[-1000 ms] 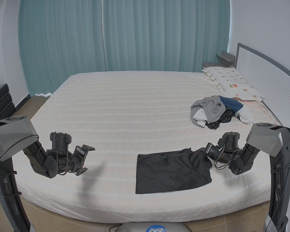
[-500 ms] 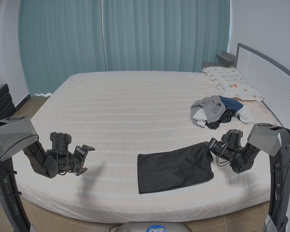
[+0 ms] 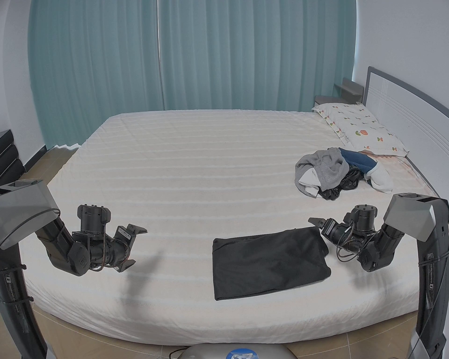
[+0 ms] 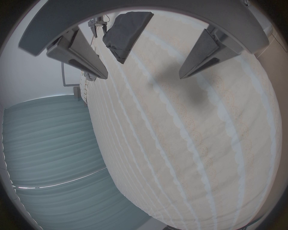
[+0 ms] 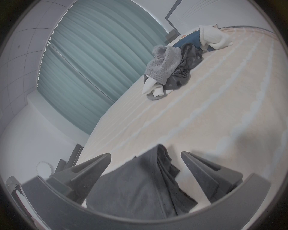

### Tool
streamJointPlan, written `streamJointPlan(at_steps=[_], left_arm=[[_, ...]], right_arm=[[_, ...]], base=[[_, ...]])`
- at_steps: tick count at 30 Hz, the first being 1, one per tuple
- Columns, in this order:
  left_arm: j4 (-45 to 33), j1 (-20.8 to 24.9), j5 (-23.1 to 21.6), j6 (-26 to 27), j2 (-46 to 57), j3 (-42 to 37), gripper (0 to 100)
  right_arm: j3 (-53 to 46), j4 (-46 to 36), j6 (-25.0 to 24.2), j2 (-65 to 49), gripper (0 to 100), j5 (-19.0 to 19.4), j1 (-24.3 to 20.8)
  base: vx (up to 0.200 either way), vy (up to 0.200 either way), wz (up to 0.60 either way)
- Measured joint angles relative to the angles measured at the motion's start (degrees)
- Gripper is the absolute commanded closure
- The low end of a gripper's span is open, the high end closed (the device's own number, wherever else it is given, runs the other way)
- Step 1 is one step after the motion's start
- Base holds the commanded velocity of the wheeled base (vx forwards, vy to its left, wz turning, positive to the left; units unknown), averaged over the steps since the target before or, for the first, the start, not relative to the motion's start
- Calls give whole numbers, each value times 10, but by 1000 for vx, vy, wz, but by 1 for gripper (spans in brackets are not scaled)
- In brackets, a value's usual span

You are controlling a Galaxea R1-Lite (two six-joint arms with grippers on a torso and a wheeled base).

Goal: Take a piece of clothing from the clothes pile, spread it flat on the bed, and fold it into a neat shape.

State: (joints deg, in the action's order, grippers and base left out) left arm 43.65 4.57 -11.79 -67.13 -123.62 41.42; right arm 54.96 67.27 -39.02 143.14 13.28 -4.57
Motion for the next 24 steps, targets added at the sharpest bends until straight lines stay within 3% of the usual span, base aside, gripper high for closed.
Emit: streamJointPlan(at_steps=[4, 8, 12, 18, 19, 24], left_arm=[[0, 0, 0, 0, 0, 0, 0], [0, 0, 0, 0, 0, 0, 0], [-1, 0, 0, 0, 0, 0, 0], [-1, 0, 0, 0, 0, 0, 0], [-1, 0, 0, 0, 0, 0, 0], [-1, 0, 0, 0, 0, 0, 0]], right_arm=[[-66, 2, 17, -28, 0, 44, 9], [-150, 3, 71, -62, 0, 103, 20], [-200, 0, 136, -83, 0, 126, 23], [-225, -2, 152, -86, 0, 136, 15], [-225, -3, 153, -84, 100, 135, 15], [-217, -4, 156, -72, 100, 135, 14]], base=[[0, 0, 0], [0, 0, 0], [0, 0, 0], [0, 0, 0], [0, 0, 0], [0, 0, 0]])
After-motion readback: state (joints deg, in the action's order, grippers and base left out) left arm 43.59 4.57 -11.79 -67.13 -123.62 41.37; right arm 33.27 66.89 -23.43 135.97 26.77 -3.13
